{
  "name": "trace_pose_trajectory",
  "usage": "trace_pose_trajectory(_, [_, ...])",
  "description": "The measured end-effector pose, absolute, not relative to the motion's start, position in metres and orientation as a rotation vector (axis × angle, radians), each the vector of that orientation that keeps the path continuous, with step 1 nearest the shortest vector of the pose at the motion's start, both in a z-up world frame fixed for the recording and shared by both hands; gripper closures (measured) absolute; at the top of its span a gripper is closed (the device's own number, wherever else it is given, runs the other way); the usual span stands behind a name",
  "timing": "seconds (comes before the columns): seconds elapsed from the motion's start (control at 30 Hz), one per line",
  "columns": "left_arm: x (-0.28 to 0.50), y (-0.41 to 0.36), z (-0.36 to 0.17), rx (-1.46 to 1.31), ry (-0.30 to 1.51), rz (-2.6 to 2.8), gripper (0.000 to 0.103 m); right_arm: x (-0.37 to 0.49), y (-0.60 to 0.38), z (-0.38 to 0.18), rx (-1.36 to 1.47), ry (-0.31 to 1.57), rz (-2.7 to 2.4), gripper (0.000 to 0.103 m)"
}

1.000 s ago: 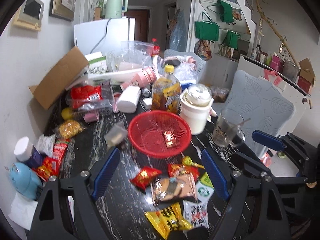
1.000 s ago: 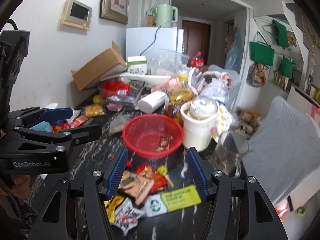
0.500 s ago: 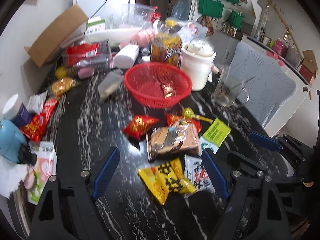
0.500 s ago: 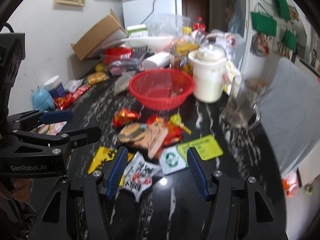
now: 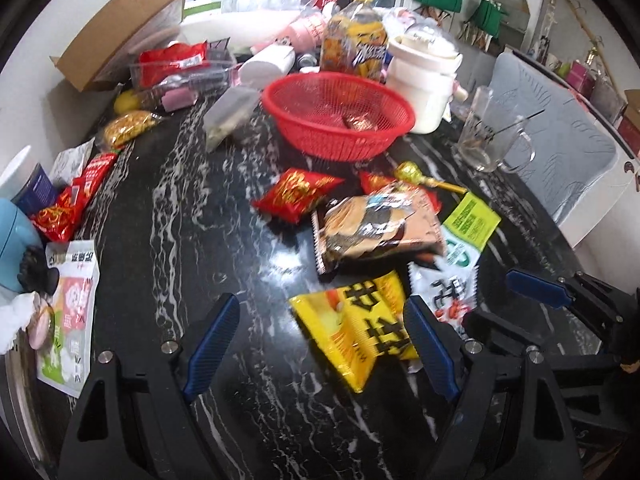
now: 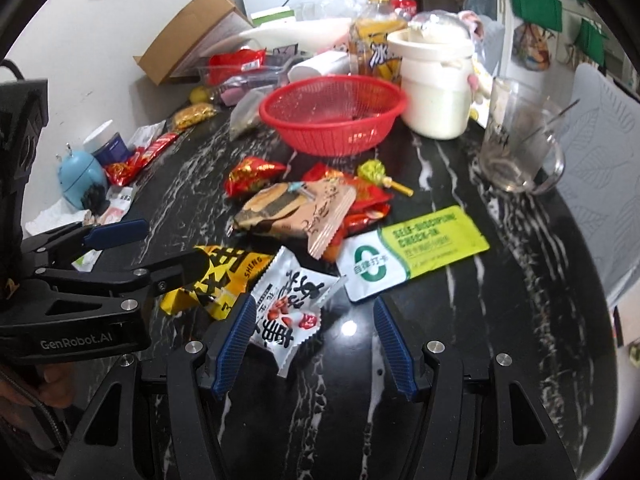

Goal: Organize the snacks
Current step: 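Move the right gripper to the white printed packet and grasp it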

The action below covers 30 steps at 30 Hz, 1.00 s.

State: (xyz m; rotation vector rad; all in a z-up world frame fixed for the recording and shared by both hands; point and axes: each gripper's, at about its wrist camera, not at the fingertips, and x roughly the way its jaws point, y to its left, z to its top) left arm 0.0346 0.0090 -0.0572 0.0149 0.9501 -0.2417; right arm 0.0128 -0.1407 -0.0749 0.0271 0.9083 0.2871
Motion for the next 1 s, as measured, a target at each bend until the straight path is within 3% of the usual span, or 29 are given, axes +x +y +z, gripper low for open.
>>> trace_pose_trajectory(0.53, [0.038,0.03,-0.072,0.031,0.972,-0.154,0.019,0.03,-0.142,-0.101,0.114,0.976,0.351,0.042])
trace_pose_trajectory(0.6, [0.038,0.031,-0.071,0.017,0.976,-0.164,0.019,0.03,-0.139,-0.102,0.108,0.978,0.364,0.049])
trace_pose_trajectory(0.67, [0.037,0.031,-0.071,-0.004,0.984,-0.185,0.019,0.031,-0.137,-0.105,0.125,0.984,0.396,0.07])
trace_pose_trajectory(1.0, [0.038,0.013,-0.073,-0.067,1.019,-0.273,0.019,0.021,-0.153,-0.099,0.101,0.965,0.344,0.074])
